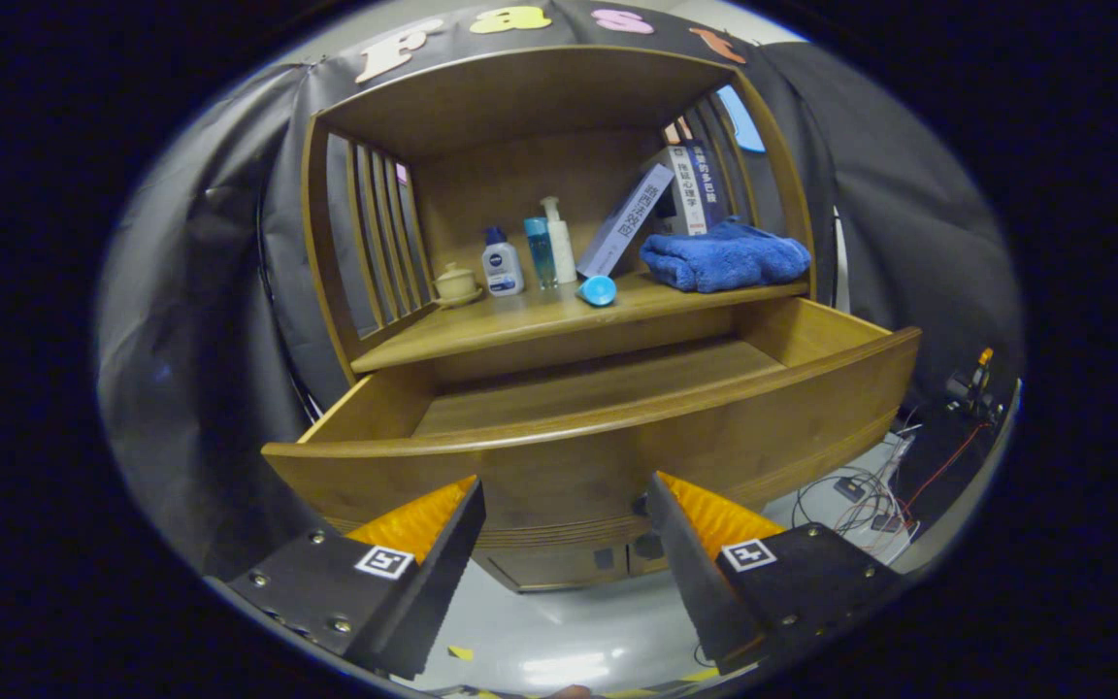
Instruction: Pull open the drawer, take out the items inside it, and place them on the countertop above the cabinet.
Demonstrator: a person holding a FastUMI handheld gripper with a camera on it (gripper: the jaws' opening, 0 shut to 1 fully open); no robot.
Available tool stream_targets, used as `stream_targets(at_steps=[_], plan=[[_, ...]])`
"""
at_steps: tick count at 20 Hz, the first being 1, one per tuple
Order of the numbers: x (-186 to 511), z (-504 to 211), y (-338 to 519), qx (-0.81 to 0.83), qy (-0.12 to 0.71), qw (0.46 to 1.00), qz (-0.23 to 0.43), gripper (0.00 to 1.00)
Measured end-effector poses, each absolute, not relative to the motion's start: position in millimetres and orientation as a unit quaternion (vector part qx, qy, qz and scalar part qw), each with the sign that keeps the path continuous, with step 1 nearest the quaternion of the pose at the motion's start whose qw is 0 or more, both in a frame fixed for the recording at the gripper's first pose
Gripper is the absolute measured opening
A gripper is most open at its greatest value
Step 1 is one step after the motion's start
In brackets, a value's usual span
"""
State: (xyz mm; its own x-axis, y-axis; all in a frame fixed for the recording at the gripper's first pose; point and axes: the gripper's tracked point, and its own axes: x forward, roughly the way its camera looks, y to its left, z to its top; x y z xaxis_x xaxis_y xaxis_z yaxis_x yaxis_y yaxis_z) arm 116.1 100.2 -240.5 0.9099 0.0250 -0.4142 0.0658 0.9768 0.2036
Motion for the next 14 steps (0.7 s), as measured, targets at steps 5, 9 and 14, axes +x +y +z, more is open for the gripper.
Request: stream_targets(at_steps=[5, 9, 14], plan=[[118.0, -245.5, 101.3, 0.107, 0.216, 0.970, 0.006, 0.99], [124.5, -238.0, 99.5, 0.102, 0.200, 0.975, 0.003, 0.99], [136.0, -240.8, 97.7, 0.100, 0.203, 0.974, 0.010, 0.99]])
